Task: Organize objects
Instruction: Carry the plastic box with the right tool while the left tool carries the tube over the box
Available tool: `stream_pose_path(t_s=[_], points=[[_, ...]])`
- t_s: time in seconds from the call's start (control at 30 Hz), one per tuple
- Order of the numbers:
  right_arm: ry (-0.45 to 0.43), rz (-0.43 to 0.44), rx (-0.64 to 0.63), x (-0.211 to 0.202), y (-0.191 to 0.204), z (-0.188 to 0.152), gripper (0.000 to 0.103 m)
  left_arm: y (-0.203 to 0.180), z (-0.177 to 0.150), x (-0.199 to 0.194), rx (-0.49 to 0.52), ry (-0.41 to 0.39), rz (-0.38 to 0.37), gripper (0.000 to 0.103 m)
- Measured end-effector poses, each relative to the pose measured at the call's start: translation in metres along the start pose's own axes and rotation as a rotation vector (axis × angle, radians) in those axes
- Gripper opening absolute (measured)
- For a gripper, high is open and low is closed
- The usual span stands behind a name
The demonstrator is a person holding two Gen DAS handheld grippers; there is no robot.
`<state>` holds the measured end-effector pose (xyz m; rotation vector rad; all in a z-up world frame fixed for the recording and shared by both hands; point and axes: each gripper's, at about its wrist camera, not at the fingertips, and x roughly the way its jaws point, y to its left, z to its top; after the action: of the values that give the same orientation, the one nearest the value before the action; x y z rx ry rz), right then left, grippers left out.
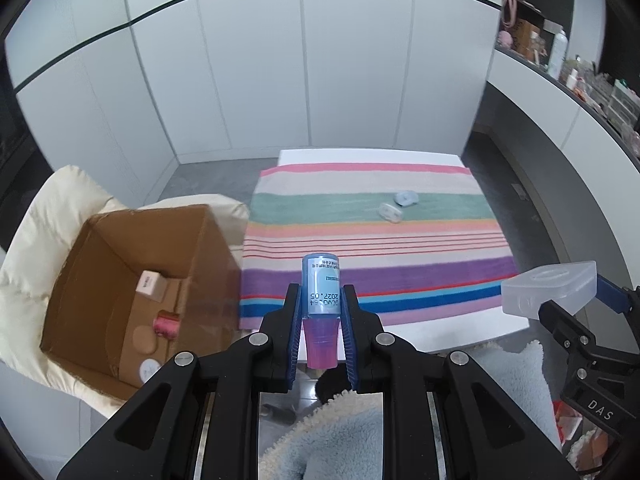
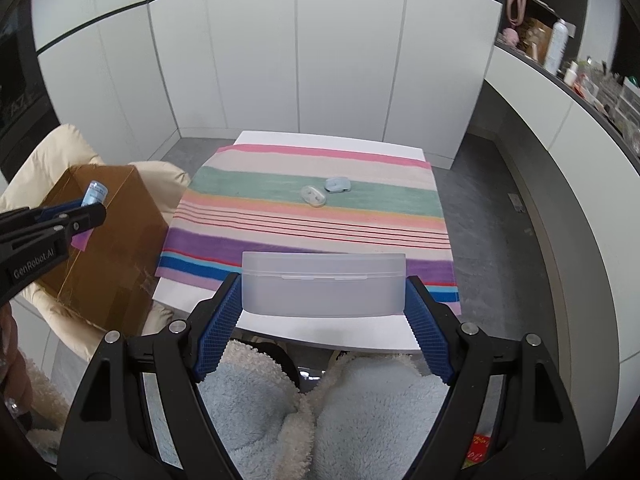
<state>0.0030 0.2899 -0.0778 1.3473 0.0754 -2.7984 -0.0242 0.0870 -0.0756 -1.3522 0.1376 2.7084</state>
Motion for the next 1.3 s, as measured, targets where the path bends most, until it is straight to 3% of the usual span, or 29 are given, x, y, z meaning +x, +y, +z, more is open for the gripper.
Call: stream_pose_path(t_s=[0.33,0.83,1.0,1.13,1.3], points=[[-0.003,0.087,-0.114,0.005,0.073,0.014,0.082,0.088,-0.02,-0.006,-0.143,0.02,0.091,0.019],[0.026,0.32,-0.388,0.007,0.248,0.003,0.082,0.225,-0.086,-0.039,-0.382,0.06,0.263,0.019],[0.032,0.364,-0.461,0.003,0.288,-0.006,0.082,0.252,-0.098,-0.046,-0.438,0.073,0.283,0.019],[0.037,0.38,-0.488,0.002,0.303,-0.009,0.082,0.26,-0.101,-0.043,-0.475,0.096,0.253,0.019],[0.047,0.381,-0.501,0.009,0.312,-0.005,0.082,0.259,-0.095,-0.034,-0.454,0.098,0.26,0.019]])
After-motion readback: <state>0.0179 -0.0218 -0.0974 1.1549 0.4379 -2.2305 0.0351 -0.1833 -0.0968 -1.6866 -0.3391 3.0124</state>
